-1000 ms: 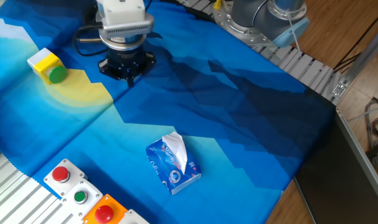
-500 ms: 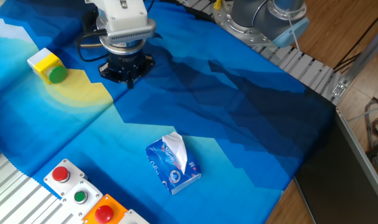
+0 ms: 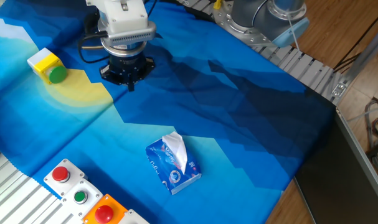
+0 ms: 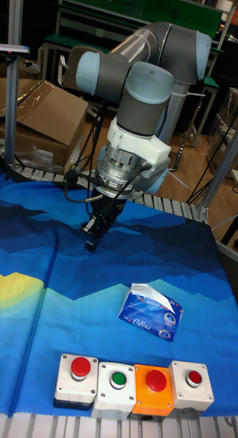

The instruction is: Press the button horizontally

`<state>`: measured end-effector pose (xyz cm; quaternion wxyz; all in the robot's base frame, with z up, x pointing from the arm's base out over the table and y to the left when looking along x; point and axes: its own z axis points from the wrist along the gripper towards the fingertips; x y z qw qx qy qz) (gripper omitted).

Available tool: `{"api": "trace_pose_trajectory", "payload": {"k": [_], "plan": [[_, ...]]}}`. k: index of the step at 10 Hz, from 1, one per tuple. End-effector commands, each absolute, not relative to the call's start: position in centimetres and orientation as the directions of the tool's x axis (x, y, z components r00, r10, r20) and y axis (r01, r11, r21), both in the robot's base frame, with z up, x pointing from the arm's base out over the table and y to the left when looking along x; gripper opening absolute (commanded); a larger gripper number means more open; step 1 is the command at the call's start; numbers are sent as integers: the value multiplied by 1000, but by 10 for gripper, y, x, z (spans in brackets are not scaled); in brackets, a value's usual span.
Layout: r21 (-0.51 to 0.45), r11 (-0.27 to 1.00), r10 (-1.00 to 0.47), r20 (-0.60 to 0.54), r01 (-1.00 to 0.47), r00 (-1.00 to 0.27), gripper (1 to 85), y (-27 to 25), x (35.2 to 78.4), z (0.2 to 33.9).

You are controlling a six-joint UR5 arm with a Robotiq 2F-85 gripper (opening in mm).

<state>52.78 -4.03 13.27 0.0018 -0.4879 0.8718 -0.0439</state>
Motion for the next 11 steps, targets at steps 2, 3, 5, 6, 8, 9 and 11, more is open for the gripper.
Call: {"api": "trace_pose_trajectory", "payload": {"k": [2,3,5,6,8,9,11], "plan": [[-58,546,-838,-12,-836,-546,10,-27,530,132],[-25,517,-856,-39,-856,-515,10,-16,526,132],[-54,497,-867,21,-866,-498,10,-34,525,132],[-71,534,-842,46,-842,-538,10,-42,525,132],[-64,575,-816,37,-816,-577,10,-39,524,132],[-74,577,-813,47,-813,-581,10,-43,524,133],[-77,616,-782,59,-784,-620,10,-46,522,133]]}}
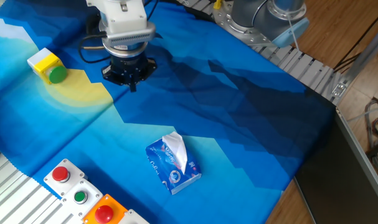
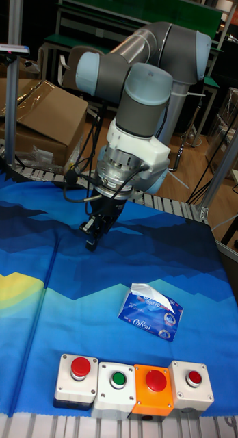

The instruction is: Press the button horizontally

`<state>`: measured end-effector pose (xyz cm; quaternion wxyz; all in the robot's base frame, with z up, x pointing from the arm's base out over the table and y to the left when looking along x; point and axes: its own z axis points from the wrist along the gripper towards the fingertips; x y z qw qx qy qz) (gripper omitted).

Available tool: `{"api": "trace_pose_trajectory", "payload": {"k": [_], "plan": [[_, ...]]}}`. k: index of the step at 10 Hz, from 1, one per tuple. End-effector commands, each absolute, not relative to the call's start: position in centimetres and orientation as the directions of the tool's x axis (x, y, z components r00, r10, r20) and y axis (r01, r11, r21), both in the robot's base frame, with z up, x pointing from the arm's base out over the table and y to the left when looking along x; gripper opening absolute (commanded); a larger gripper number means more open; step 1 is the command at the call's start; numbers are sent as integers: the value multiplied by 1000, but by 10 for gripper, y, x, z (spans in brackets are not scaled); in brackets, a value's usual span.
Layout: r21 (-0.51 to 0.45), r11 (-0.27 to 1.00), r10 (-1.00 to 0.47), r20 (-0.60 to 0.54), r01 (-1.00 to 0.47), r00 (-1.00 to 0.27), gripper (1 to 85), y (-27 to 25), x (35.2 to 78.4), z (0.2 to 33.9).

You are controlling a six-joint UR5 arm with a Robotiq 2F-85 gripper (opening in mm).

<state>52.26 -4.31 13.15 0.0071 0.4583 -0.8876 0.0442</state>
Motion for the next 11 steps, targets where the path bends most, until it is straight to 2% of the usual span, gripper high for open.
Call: {"api": "trace_pose_trajectory", "payload": {"k": [1,3,7,11], "plan": [[-83,610,-784,75,-788,-616,10,-50,520,133],[-52,546,-835,43,-836,-548,10,-49,523,126],[-62,447,-892,42,-892,-450,10,-138,544,74],[-72,331,-937,95,-941,-337,10,-227,569,76]]}}
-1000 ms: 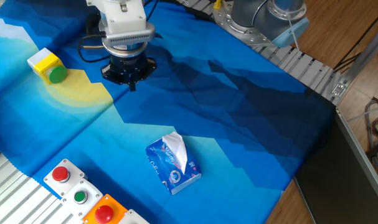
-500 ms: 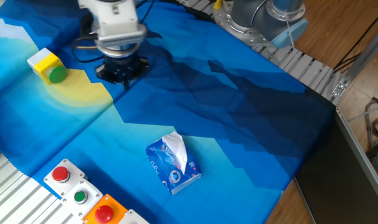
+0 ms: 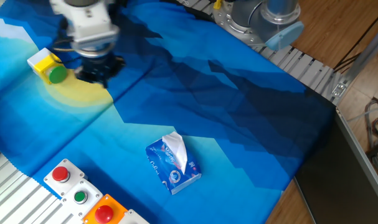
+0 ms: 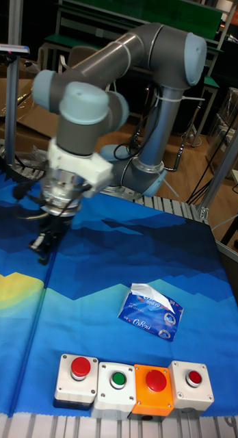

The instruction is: Press the button horizontally

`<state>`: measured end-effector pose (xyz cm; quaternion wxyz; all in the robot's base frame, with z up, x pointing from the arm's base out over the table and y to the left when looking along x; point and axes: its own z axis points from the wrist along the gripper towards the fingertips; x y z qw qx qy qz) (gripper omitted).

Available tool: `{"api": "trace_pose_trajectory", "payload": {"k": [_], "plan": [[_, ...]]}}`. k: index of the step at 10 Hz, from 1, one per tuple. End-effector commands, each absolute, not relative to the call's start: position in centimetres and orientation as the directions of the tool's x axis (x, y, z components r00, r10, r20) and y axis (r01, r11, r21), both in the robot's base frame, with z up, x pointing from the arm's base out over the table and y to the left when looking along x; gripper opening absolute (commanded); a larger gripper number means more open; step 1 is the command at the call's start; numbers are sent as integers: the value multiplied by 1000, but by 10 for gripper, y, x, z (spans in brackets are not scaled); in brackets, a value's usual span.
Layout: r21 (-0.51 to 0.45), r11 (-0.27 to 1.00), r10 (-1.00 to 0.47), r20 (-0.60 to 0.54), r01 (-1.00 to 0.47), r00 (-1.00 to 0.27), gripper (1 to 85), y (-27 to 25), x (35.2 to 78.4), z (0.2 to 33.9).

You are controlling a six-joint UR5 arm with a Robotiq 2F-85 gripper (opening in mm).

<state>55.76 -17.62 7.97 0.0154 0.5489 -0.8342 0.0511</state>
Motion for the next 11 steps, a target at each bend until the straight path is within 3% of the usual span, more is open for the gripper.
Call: {"api": "trace_pose_trajectory", "payload": {"k": [1,8,11], "plan": [[-70,316,-943,85,-946,-321,10,-238,573,71],[-59,309,-948,55,-949,-313,10,-239,573,54],[-108,460,-872,134,-881,-472,10,-265,571,57]]}}
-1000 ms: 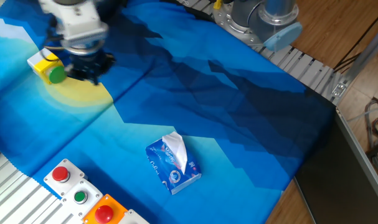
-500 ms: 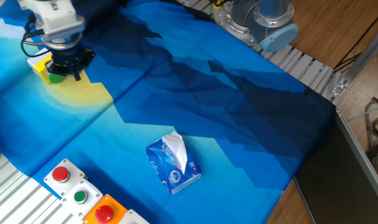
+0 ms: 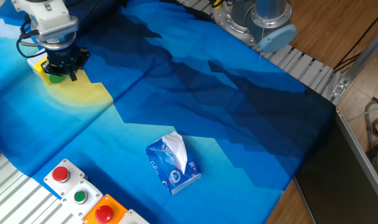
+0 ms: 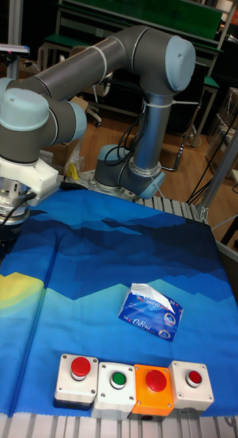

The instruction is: Press the button horizontally

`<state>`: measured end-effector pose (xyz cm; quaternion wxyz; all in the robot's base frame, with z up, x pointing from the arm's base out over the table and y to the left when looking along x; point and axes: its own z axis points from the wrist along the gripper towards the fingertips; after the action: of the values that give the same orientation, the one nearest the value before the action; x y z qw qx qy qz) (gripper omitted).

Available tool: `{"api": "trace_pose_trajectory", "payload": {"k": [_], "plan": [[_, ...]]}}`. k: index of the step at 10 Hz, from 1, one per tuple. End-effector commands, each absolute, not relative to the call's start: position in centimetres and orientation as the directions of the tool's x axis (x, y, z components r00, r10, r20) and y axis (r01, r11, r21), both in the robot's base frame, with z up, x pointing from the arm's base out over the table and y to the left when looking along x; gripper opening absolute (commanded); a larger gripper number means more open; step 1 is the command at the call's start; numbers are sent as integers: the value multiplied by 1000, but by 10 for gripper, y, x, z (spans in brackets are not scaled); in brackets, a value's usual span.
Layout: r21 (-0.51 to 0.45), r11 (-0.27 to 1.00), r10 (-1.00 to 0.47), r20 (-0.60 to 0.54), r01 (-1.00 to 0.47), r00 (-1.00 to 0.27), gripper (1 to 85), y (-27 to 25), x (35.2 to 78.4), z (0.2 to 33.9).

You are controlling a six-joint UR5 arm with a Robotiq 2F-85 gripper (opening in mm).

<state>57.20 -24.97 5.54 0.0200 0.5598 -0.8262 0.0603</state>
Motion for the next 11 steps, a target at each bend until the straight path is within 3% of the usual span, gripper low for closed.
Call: {"api": "trace_pose_trajectory", "payload": {"k": [1,3,5,11], "plan": [[-116,513,-839,144,-851,-525,10,-269,569,58],[-142,516,-819,205,-844,-536,10,-286,566,61],[-123,477,-855,166,-870,-492,10,-275,569,57],[-173,224,-952,171,-959,-253,10,-268,598,60]]}}
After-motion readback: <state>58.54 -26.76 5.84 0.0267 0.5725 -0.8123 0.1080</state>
